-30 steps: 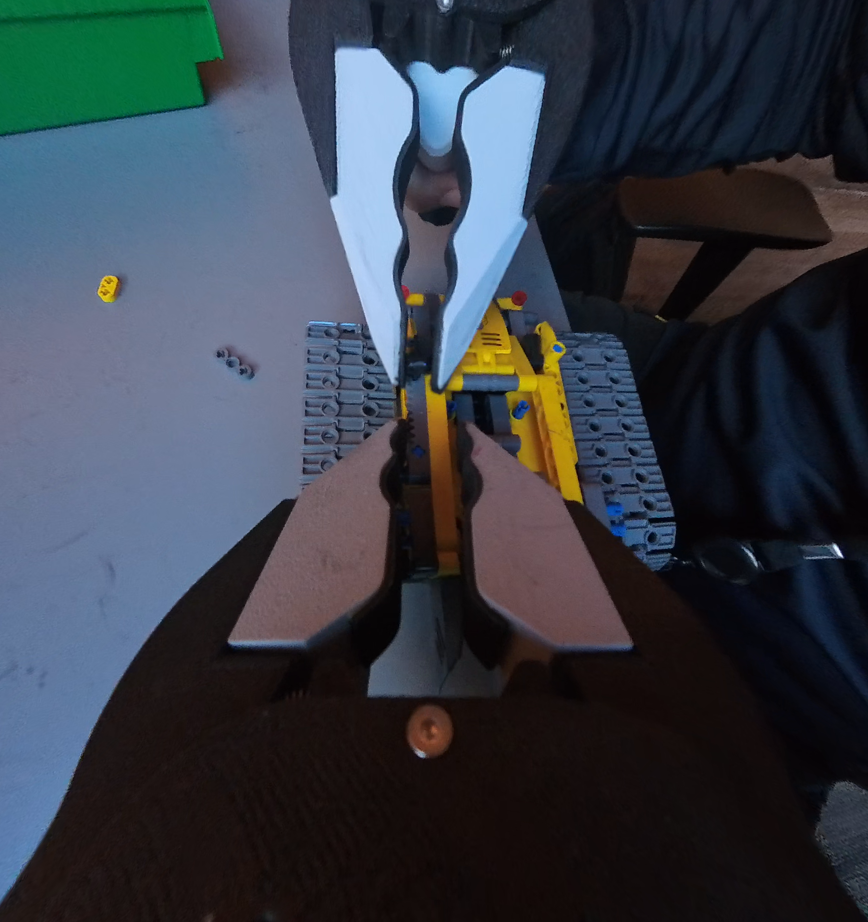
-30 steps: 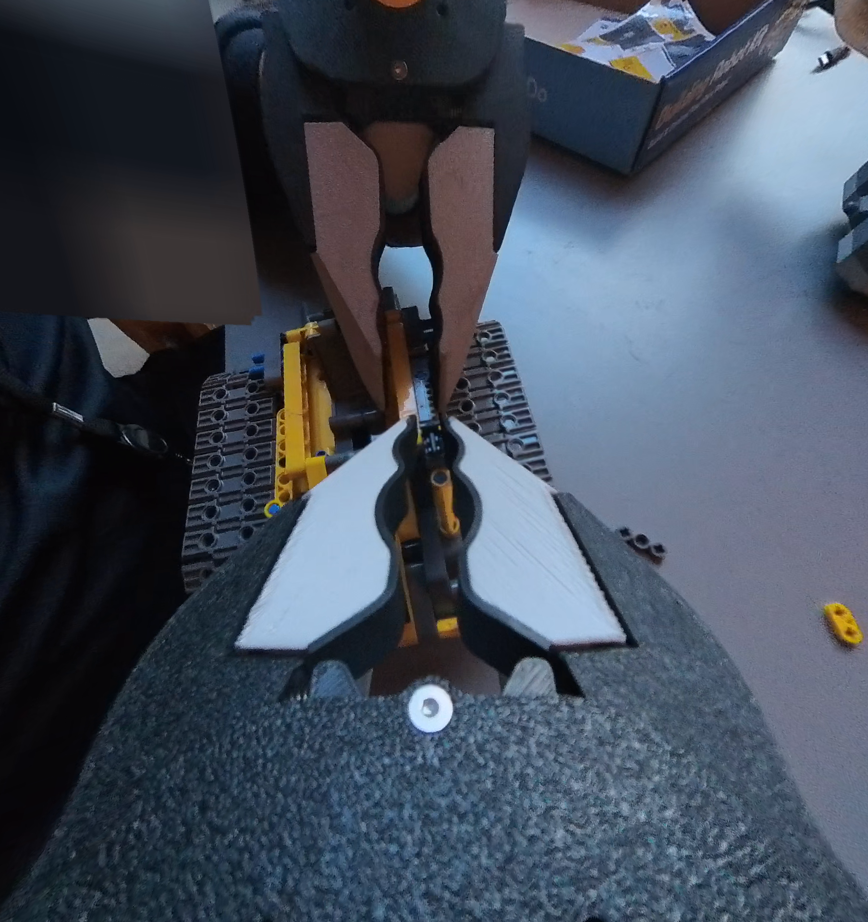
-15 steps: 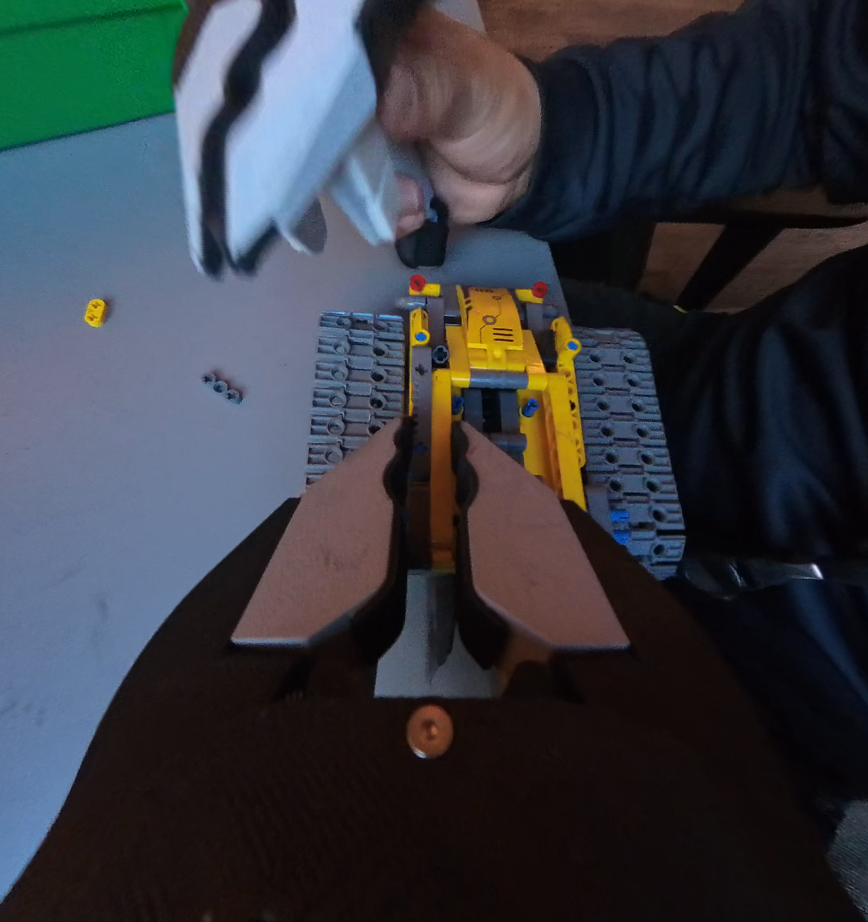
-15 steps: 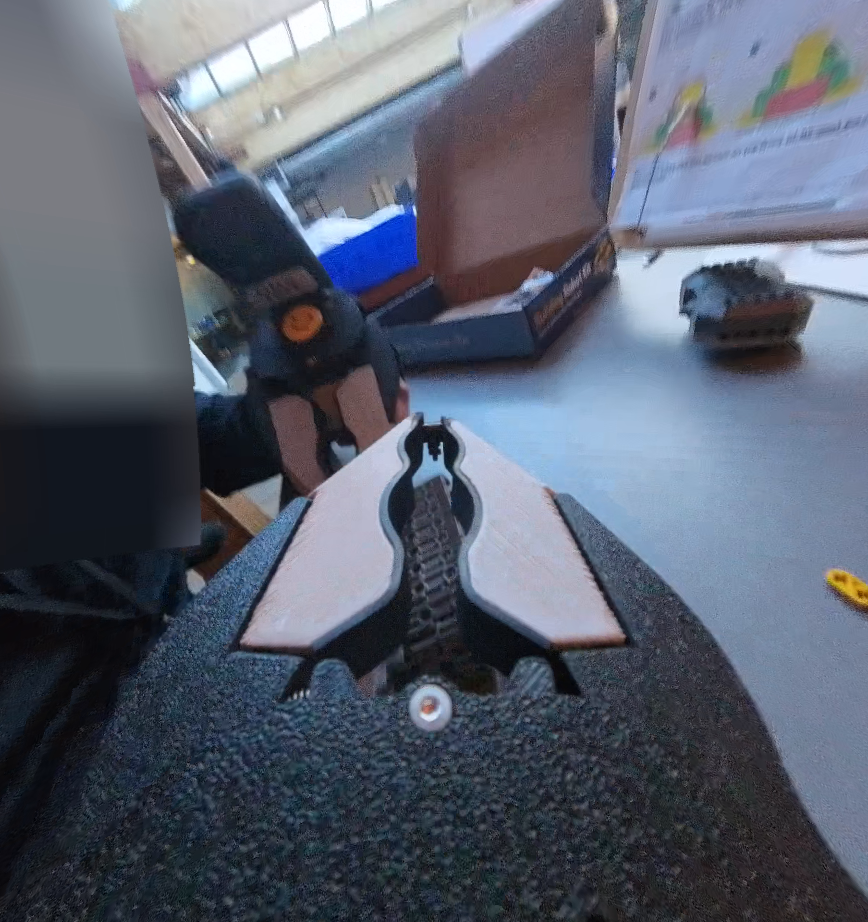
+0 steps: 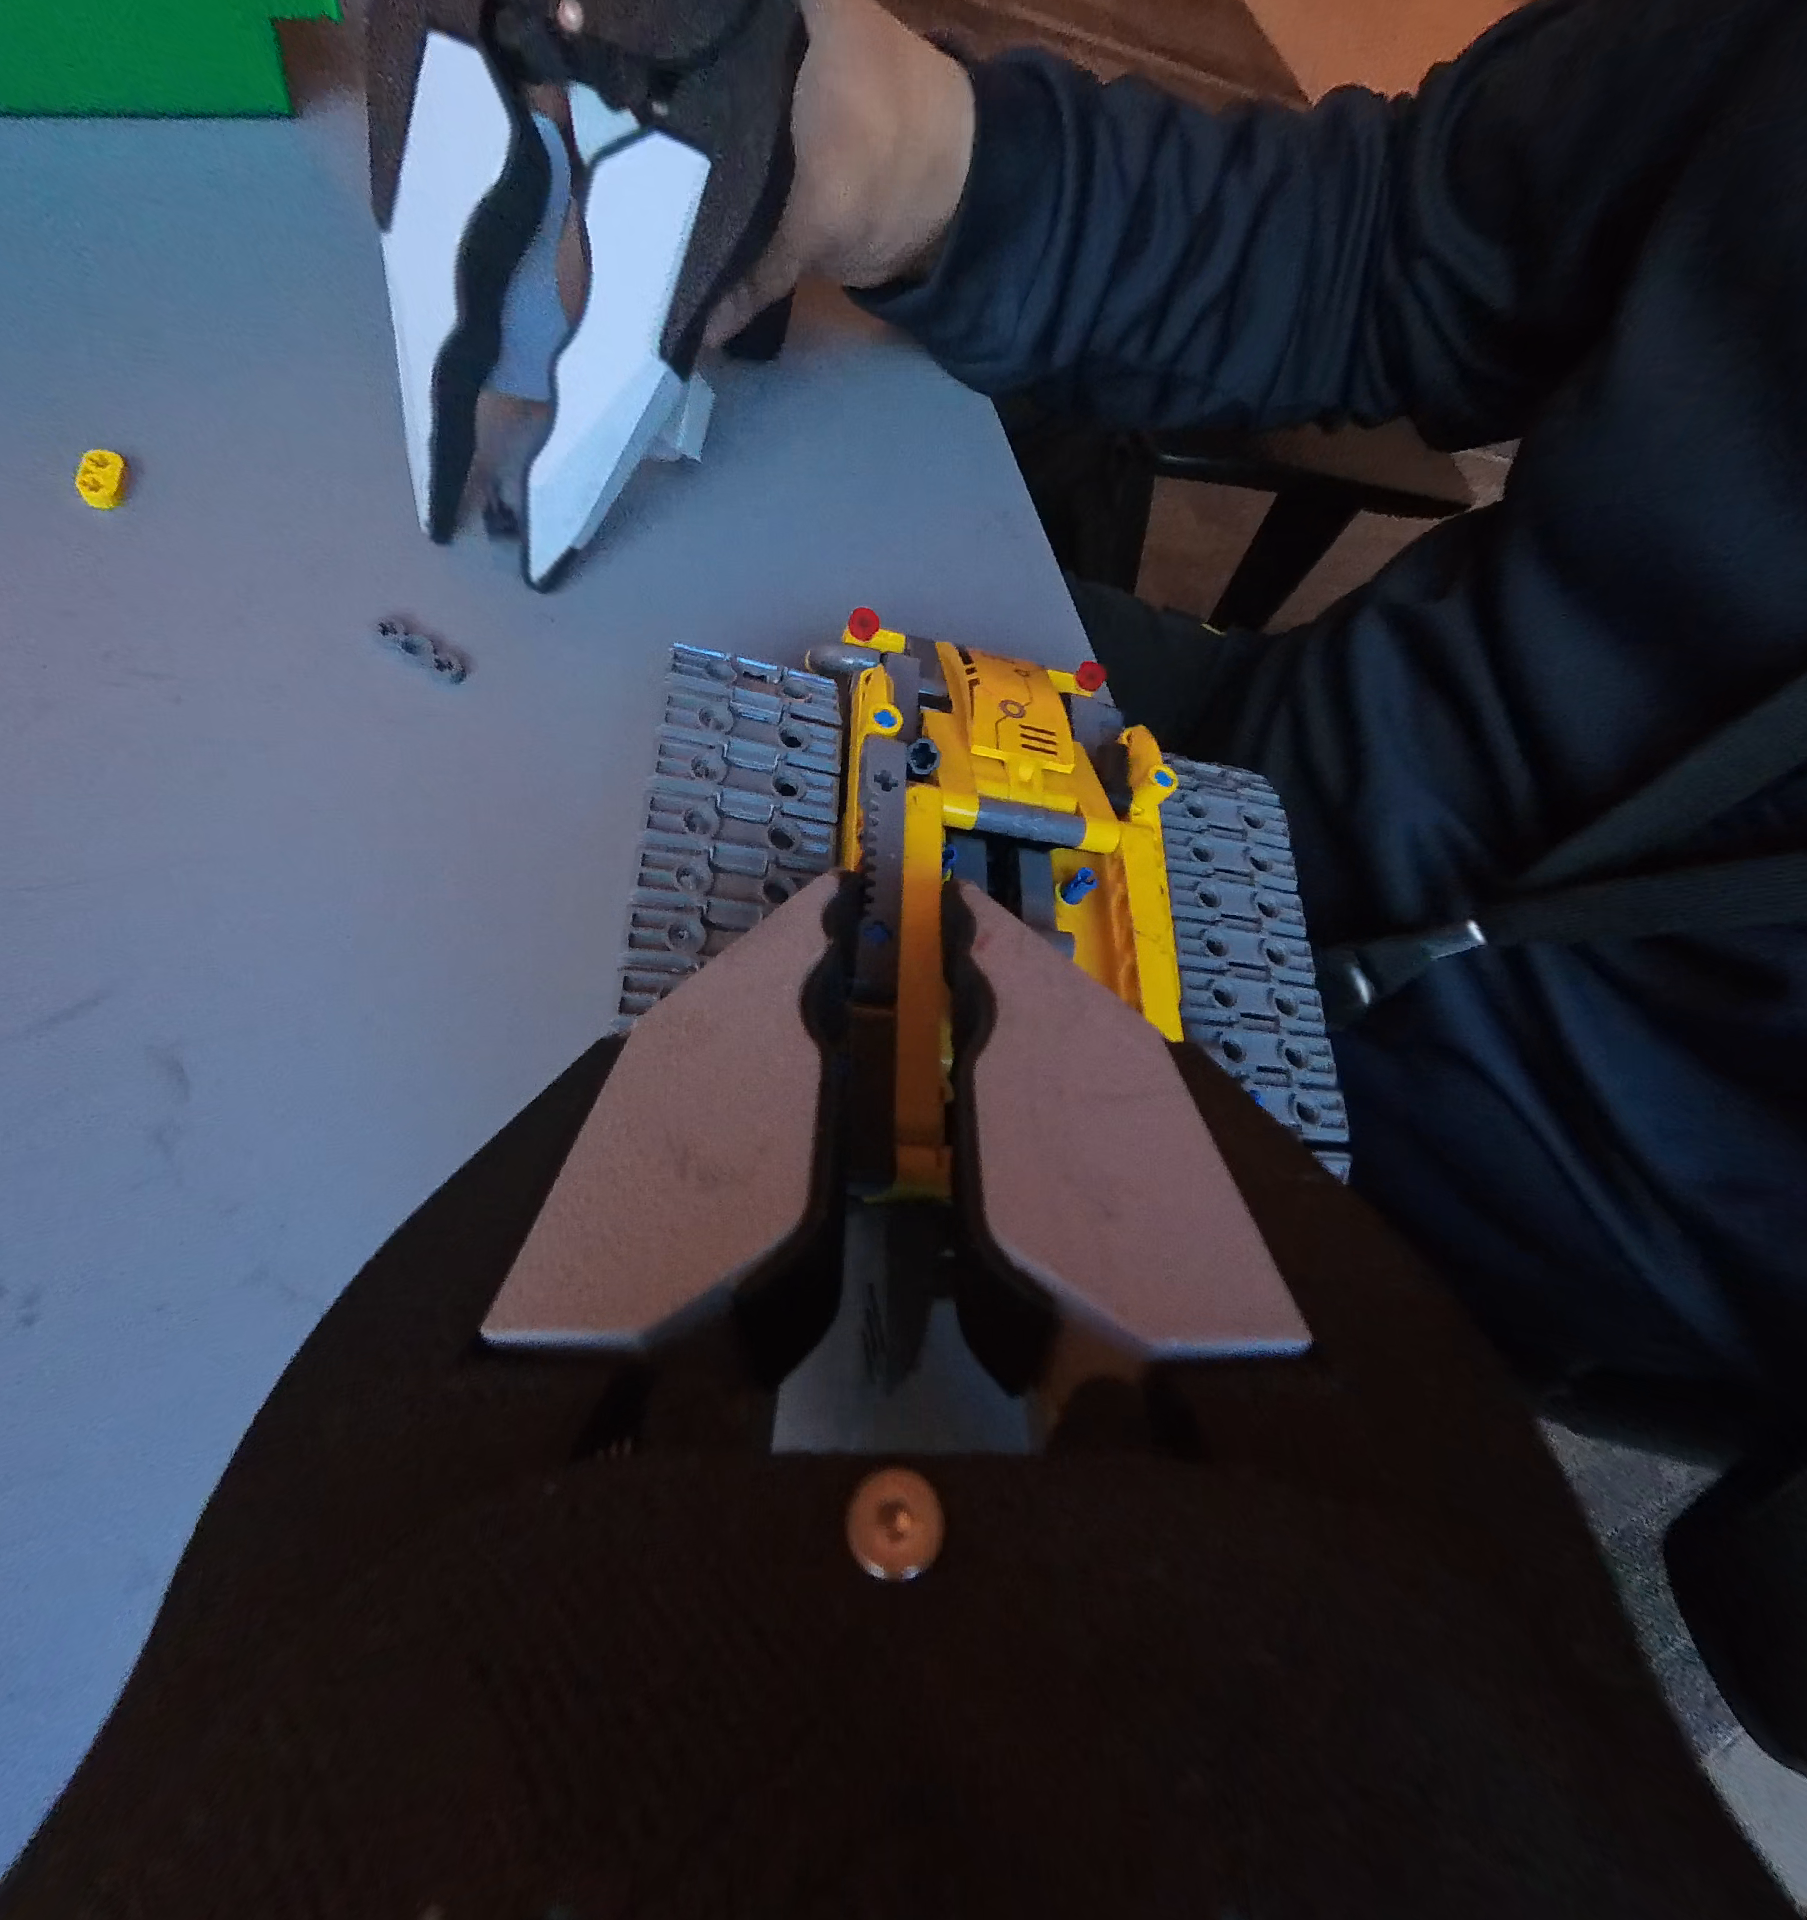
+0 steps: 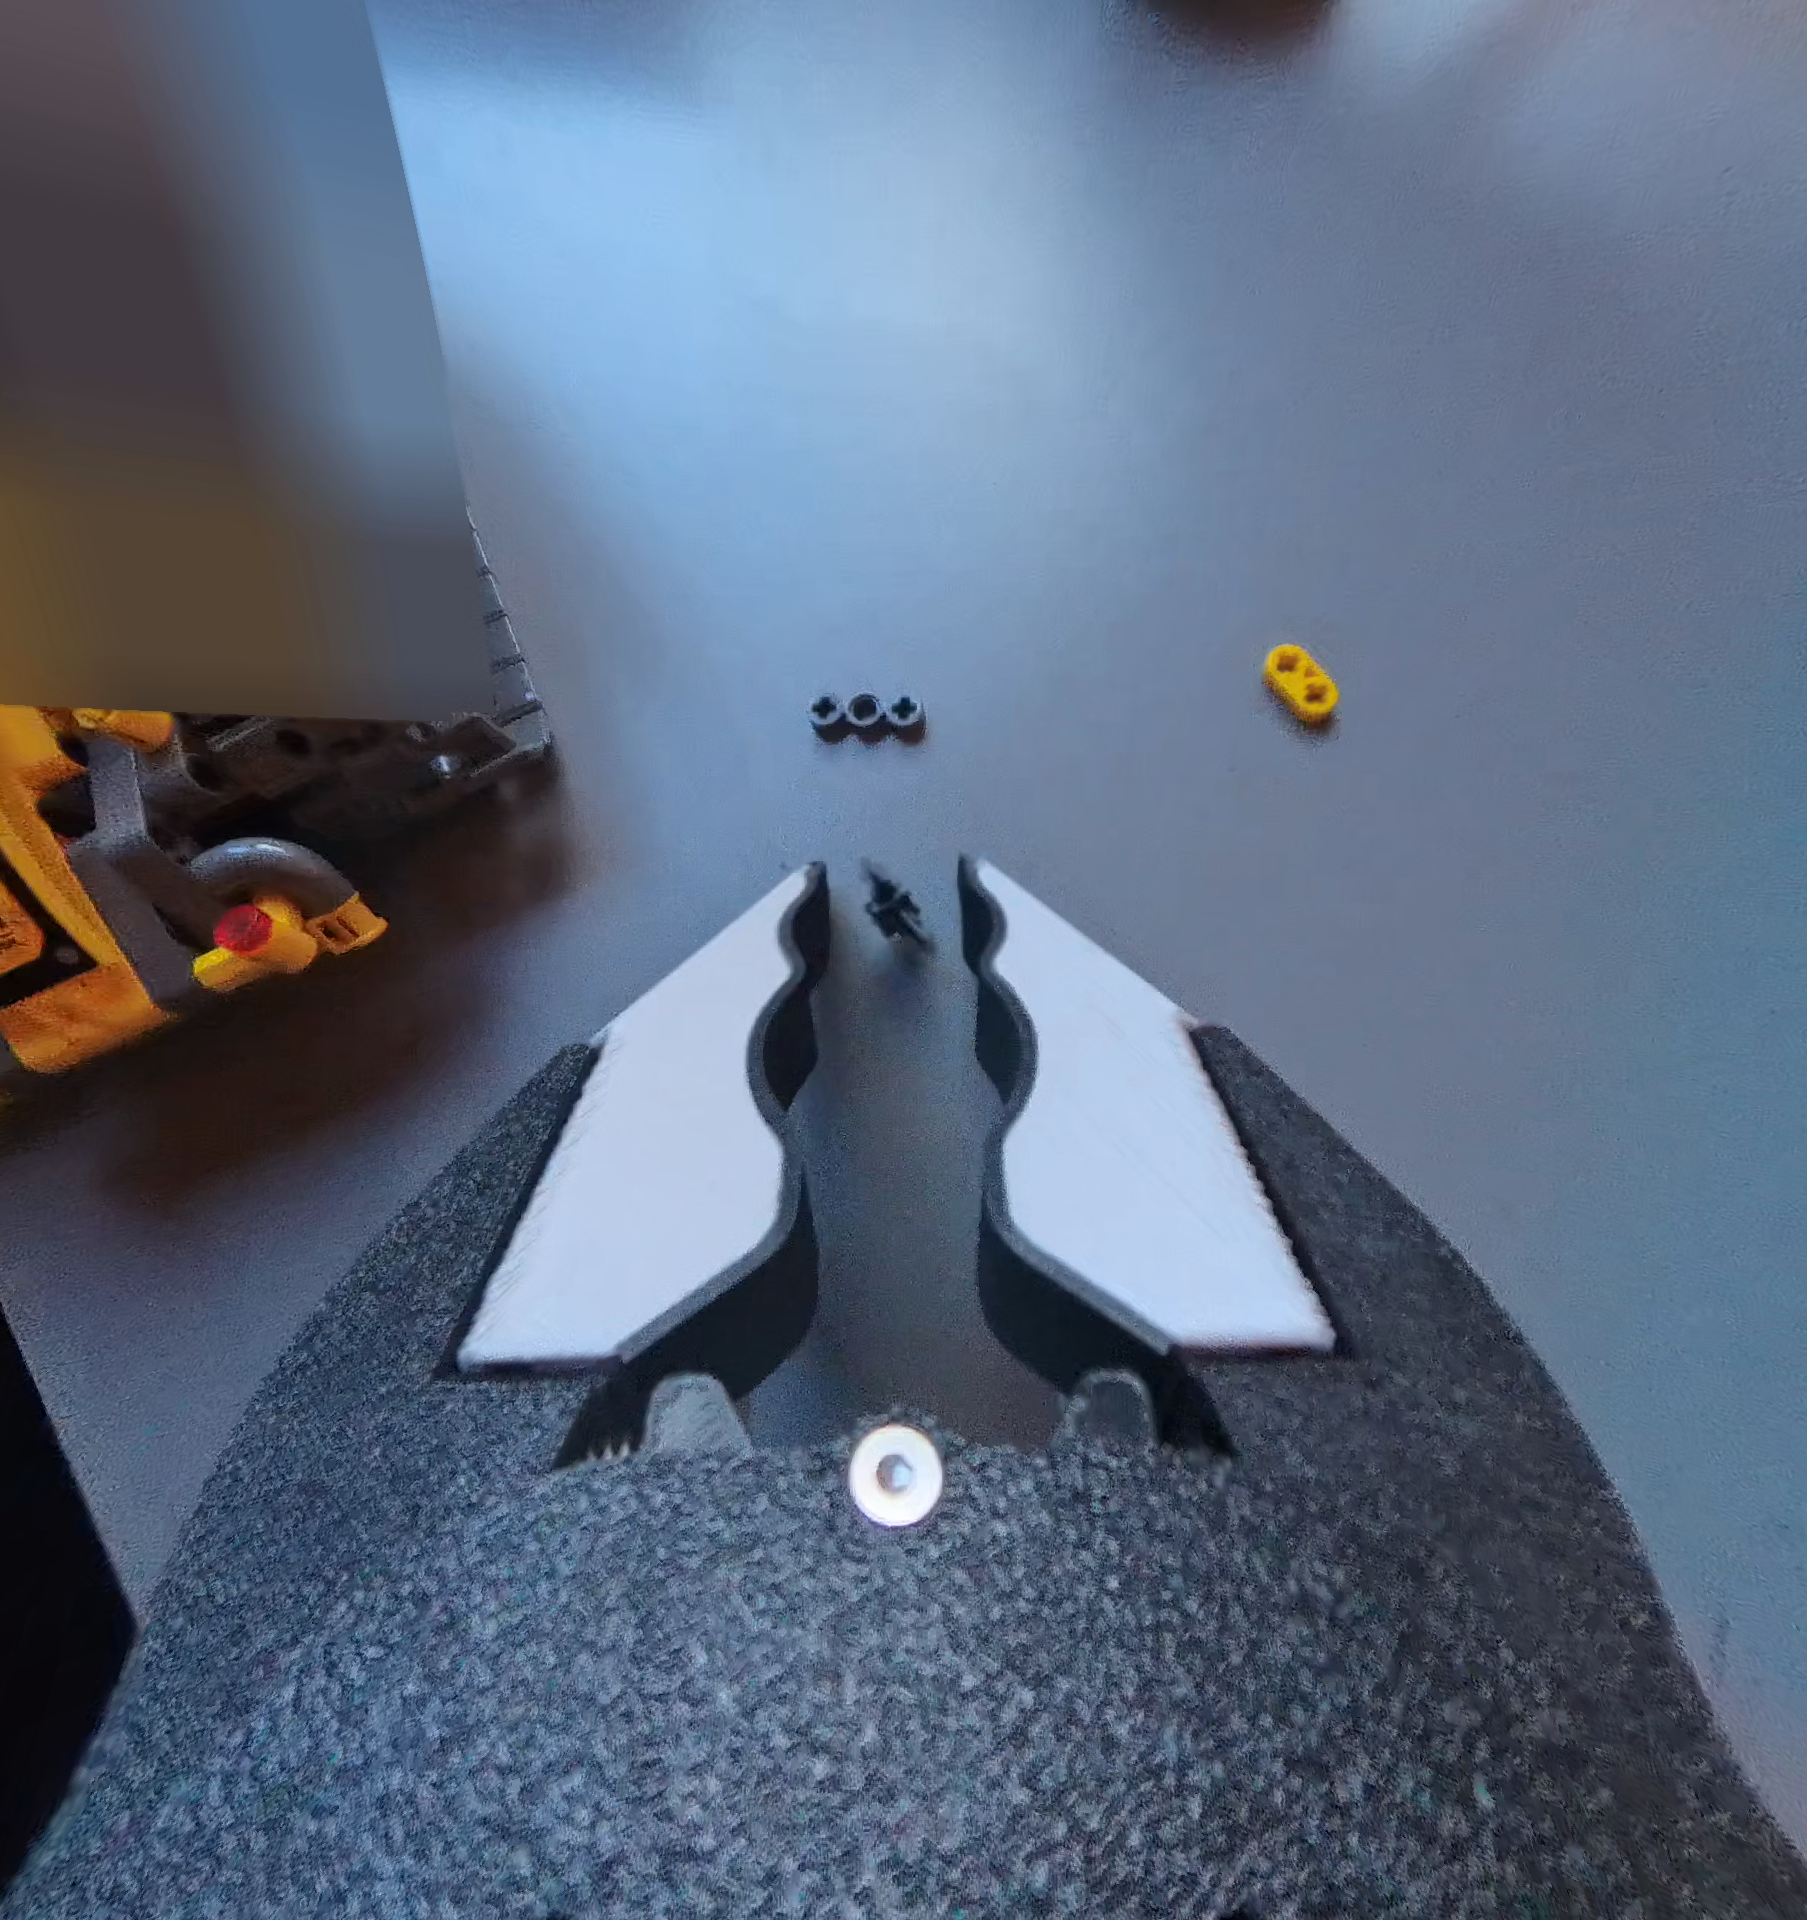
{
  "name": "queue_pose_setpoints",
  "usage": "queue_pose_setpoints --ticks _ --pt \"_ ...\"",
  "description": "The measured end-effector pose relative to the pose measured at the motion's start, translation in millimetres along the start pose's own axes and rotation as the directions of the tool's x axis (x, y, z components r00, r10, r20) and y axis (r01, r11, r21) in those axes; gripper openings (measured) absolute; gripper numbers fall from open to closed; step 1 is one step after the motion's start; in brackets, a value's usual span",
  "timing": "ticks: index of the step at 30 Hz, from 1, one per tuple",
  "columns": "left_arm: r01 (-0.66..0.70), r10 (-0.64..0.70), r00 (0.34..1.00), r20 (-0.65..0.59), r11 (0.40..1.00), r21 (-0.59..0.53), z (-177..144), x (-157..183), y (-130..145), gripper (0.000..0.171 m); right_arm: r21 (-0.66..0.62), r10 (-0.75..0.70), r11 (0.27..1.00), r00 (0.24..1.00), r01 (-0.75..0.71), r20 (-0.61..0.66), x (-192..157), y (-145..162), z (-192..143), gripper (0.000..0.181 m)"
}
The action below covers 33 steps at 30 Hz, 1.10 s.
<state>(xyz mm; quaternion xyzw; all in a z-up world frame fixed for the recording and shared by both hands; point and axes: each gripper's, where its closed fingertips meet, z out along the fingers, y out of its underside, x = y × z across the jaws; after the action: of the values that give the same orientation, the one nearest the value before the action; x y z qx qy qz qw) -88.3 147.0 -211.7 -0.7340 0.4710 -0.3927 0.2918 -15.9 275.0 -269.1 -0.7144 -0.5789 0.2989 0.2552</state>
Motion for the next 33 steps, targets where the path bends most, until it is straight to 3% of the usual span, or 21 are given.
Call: queue_pose_setpoints --ticks 5,9,14,18,21,33 --pt "-0.013 0.013 1.0 0.013 1.0 0.015 -0.9 -0.1 -2.2 0.012 0.057 0.017 0.998 1.0 -0.018 0.009 -6.1 -5.4 -9.2 0.028" --pt "0.001 0.001 1.0 -0.009 0.992 0.124 -14.9 3.4 -19.5 0.012 0.131 0.015 0.991 0.997 -0.006 -0.07 -5.4 -4.4 -26.0 0.032" --pt "-0.022 -0.024 0.985 0.171 0.965 0.263 -49.1 -24.0 -37.6 0.018 0.281 0.03 0.96 0.991 0.008 -0.13 -10.4 -15.3 -63.4 0.034" --pt "0.012 -0.086 0.975 0.206 0.941 0.338 -65.1 -36.5 -42.2 0.022 0.328 0.041 0.945 0.99 0.006 -0.135 -21.0 -17.0 -82.9 0.034" --pt "0.004 -0.098 0.96 0.262 0.942 0.336 -68.8 -48.4 -37.8 0.02 0.33 0.032 0.944 0.991 0.014 -0.133 -33.0 -14.2 -84.4 0.034" --pt "0.011 -0.098 0.96 0.262 0.949 0.316 -67.5 -50.5 -32.5 0.016 0.276 -0.117 0.952 0.991 0.13 -0.061 -97.6 -17.6 -56.9 0.036"
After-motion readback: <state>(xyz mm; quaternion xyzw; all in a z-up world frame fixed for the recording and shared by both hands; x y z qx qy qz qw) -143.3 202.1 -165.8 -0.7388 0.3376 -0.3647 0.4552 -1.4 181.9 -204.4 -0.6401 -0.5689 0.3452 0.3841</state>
